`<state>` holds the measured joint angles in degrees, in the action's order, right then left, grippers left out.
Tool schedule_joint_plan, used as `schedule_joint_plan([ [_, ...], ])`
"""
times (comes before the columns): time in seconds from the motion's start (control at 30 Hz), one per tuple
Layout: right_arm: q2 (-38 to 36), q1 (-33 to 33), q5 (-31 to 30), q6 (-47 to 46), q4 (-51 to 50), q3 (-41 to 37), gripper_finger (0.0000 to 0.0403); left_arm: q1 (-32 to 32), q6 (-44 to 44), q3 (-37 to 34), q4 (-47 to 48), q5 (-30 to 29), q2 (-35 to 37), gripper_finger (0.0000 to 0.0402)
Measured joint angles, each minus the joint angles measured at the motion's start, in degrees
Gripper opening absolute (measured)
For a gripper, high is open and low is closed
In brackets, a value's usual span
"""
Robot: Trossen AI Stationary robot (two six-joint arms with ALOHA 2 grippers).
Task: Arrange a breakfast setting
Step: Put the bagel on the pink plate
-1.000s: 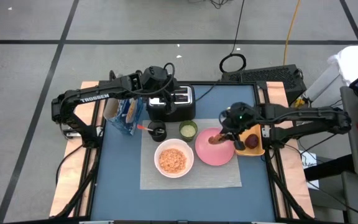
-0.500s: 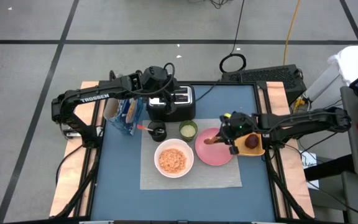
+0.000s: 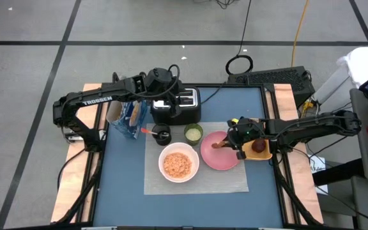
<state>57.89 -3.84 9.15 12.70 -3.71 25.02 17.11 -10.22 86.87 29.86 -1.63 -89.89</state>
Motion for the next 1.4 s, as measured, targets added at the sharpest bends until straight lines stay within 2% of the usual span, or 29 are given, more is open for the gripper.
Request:
schedule_joint_plan([
  [0.17, 0.0, 0.0, -3.5, 0.0, 0.6, 0.0, 0.0103, 0.0, 0.0, 0.0, 0.0, 0.0, 0.0, 0.0166],
  [0.67, 0.0, 0.0, -3.2, -0.2, 0.5, 0.0, 0.0179, 0.0, 0.0, 0.0, 0.0, 0.0, 0.0, 0.0166],
  [0.87, 0.0, 0.0, -2.7, -4.4, 0.5, 0.0, 0.0207, 0.0, 0.0, 0.0, 0.0, 0.0, 0.0, 0.0166],
  [1.07, 0.0, 0.0, 4.1, -4.6, 0.5, 0.0, 0.0212, 0.0, 0.0, 0.0, 0.0, 0.0, 0.0, 0.0166],
  [1.4, -1.0, 0.1, 4.5, -4.6, 0.4, 0.0, 0.0211, 0.0, 0.0, 0.0, 0.0, 0.0, 0.0, 0.0166],
])
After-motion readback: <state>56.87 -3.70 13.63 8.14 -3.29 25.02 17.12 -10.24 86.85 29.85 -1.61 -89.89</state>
